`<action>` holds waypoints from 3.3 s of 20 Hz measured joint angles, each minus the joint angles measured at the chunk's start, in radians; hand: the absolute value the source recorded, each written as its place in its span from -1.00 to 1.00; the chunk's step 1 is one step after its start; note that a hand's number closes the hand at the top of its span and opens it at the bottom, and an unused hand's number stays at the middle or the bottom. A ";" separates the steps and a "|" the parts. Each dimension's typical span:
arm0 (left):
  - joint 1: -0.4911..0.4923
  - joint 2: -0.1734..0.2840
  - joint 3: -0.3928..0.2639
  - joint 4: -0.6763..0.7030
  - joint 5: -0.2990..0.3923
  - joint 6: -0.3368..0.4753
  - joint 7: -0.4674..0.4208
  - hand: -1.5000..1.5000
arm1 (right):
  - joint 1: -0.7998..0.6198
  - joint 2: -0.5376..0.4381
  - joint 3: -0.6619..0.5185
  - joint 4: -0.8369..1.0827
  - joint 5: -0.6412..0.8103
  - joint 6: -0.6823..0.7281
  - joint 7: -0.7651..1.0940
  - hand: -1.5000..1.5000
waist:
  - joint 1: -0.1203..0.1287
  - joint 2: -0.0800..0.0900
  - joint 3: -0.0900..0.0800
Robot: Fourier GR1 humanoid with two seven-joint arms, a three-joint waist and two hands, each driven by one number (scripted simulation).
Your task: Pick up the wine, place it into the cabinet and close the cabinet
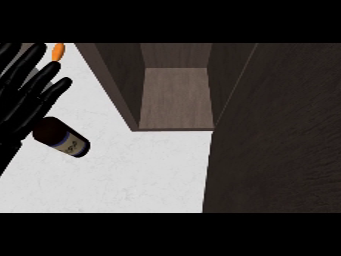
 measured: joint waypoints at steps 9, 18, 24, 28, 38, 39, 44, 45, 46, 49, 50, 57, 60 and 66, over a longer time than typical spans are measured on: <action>-0.035 0.053 0.078 -0.045 0.001 0.048 0.085 -1.00 | -0.076 0.000 0.019 -0.005 0.011 -0.055 0.074 -1.00 | 0.003 -0.001 -0.001; -0.016 0.107 0.192 -0.018 0.049 0.000 0.085 -1.00 | -0.080 -0.033 0.000 -0.013 0.013 -0.060 0.092 -1.00 | -0.003 0.000 -0.001; -0.011 0.156 0.286 0.036 0.093 -0.063 0.053 -1.00 | -0.095 -0.033 0.013 -0.011 0.018 -0.076 0.099 -1.00 | -0.003 0.000 -0.001; 0.013 0.186 0.349 0.091 0.123 -0.126 0.019 -1.00 | -0.106 -0.034 0.023 -0.011 0.020 -0.087 0.108 -1.00 | -0.003 0.001 -0.001; 0.060 0.223 0.434 0.253 0.137 -0.250 -0.082 -1.00 | -0.145 -0.046 0.033 -0.013 0.026 -0.114 0.146 -1.00 | -0.006 0.001 -0.001; 0.072 0.223 0.441 0.272 0.135 -0.271 -0.101 -1.00 | -0.159 -0.043 0.035 -0.012 0.026 -0.120 0.153 -1.00 | -0.005 0.002 -0.001; 0.125 0.217 0.468 0.349 0.134 -0.346 -0.170 -1.00 | -0.159 -0.040 0.057 -0.013 0.031 -0.140 0.151 -1.00 | -0.007 0.001 -0.001; 0.130 0.211 0.464 0.373 0.121 -0.360 -0.191 -1.00 | -0.163 -0.038 0.064 -0.013 0.033 -0.145 0.151 -1.00 | -0.008 0.001 -0.001; 0.145 0.203 0.463 0.386 0.112 -0.374 -0.210 -1.00 | -0.164 -0.038 0.069 -0.013 0.034 -0.149 0.153 -1.00 | -0.008 0.001 -0.001; 0.163 0.189 0.459 0.445 0.089 -0.406 -0.259 -1.00 | -0.166 -0.049 0.055 -0.011 0.035 -0.144 0.144 -1.00 | -0.008 0.002 -0.001; 0.176 0.186 0.460 0.457 0.089 -0.419 -0.267 -1.00 | -0.163 -0.052 0.061 -0.013 0.035 -0.147 0.145 -1.00 | -0.009 0.001 -0.001; 0.206 0.170 0.440 0.585 0.024 -0.509 -0.386 -1.00 | -0.171 -0.069 0.064 -0.013 0.039 -0.151 0.143 -1.00 | -0.012 0.002 -0.001; 0.206 0.159 0.426 0.645 -0.012 -0.535 -0.440 -1.00 | -0.166 -0.070 0.063 -0.016 0.039 -0.160 0.142 -1.00 | -0.015 0.002 -0.001; 0.188 0.146 0.404 0.782 -0.089 -0.566 -0.542 -1.00 | -0.162 -0.082 0.068 -0.018 0.039 -0.164 0.135 -1.00 | -0.018 0.002 -0.001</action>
